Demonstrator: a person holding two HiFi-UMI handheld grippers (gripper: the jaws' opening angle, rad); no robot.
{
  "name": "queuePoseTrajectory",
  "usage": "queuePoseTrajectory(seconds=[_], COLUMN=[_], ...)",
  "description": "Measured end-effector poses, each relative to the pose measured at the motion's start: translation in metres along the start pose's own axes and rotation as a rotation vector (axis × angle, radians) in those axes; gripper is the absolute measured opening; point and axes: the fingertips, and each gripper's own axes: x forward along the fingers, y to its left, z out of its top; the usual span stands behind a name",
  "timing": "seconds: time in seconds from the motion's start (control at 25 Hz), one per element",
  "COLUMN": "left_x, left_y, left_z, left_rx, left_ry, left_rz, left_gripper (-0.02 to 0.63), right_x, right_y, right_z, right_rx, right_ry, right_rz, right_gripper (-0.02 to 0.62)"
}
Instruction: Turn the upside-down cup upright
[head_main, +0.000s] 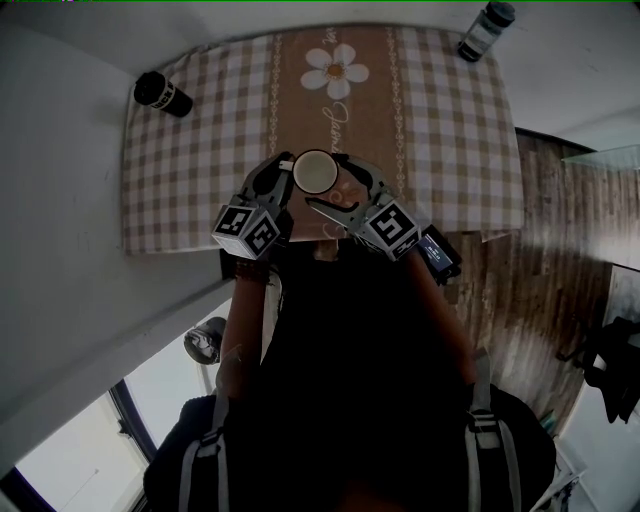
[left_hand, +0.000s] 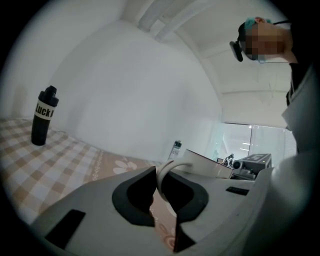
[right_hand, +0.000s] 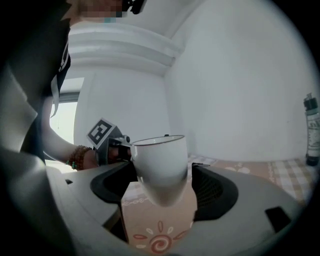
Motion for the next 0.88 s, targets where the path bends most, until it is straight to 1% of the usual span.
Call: queuePoseTrajectory(seconds=[0.08,0.28,0.4,0.6,0.76,0.8,0.88], left_x=[0.002,0.004,0.004,0.008,0.01,0.01,0.012], left_y=[-0.01,-0.021,-0.028,-0.038,-0.037,-0.036,-0.035], left_z=[0.001,-0.001,-0.002,-0.011,-0.014,-0.016,-0.016], left_rx=[0.01,0.056,0.067,0.017,0.0,-0.015,-0.077], left_ry=[-0.014,-0.016,-0.018,0.015,0.02,0.016,-0.002], left_rz=[-0.038,-0.07,-0.115,-0.186,-0.211,-0.213,-0.203], left_gripper=[0.034,0.034,0.034,0.032,0.032,0.032,0.031], right_x=[-0.001,-0.002,-0.003,-0.005,-0.004,-0.004,-0.004], right_y=[0.0,0.002,0.007,0.012,0.013,0.012,0.009], right_z=[0.003,0.003,0.002,0.003,0.005,0.006,0.01], right_rx=[-0.013,-0.03,-0.047,-0.064,-0.064,-0.062,-0.048], right_ry=[-0.002,-0.008,-0.009,-0.012,-0.026,-0.033,-0.056], right_rz=[0.004,0.008,0.029,0.063,0.065,0.059,0.047], right_gripper=[0.394,0.396,0.402,0.414,0.416,0.416,0.416])
